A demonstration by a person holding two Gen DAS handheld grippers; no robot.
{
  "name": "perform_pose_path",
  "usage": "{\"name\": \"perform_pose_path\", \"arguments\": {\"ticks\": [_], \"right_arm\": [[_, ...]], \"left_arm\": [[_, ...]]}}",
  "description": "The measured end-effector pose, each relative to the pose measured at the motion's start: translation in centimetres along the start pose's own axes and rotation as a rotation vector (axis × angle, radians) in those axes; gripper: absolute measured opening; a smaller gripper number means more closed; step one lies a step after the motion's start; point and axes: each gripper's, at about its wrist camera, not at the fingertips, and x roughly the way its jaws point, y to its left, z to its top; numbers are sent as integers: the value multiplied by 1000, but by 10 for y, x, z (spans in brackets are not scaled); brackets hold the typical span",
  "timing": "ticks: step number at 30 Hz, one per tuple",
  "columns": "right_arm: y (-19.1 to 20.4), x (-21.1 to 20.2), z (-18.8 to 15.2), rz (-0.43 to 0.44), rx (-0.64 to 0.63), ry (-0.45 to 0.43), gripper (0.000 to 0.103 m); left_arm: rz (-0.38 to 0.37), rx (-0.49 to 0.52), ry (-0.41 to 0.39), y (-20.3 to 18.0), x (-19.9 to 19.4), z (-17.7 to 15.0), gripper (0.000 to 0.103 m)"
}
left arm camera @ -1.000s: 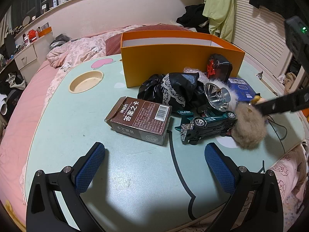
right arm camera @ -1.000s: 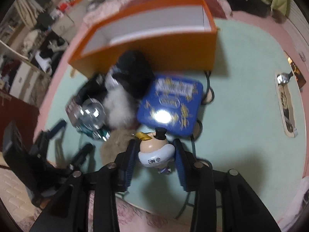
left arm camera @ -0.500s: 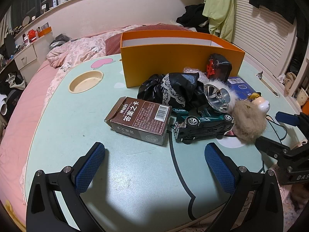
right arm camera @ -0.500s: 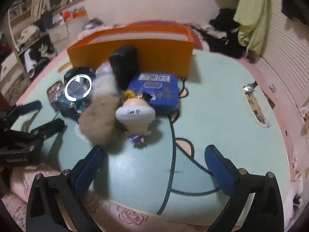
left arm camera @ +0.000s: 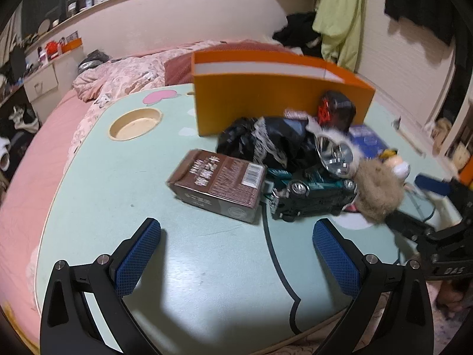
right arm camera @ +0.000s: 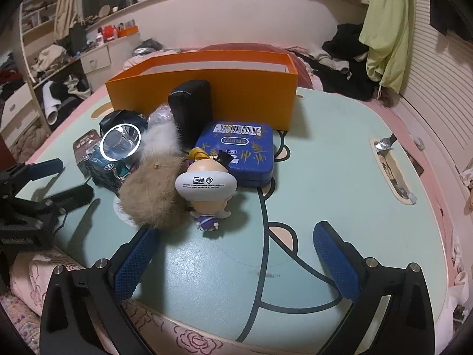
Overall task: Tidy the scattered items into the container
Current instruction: 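Set the white figurine on the table beside the beige pompom, open right tool, then grasp the brown milk-tea card box on the table with the left tool, lift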
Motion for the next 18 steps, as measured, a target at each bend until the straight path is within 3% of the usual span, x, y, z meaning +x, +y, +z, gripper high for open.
{"name": "perform_pose_path", "arguments": {"ticks": [4,7,12,14,18], "right_arm": [[-1,0,0,0,0,0,103],[-1,0,0,0,0,0,103],[-1,0,0,0,1,0,103],[-2,0,0,0,0,0,103],[-2,0,0,-1,0,-1,103]], "left_arm": [[-18,-64,-34,16,-10,5,103],[-24,-44,-44,24,-13,15,103],[-30,134,27,26,3,32,102],[-67,187,63,23,13,36,91],[-75,268,113,17,31,39,88]]}}
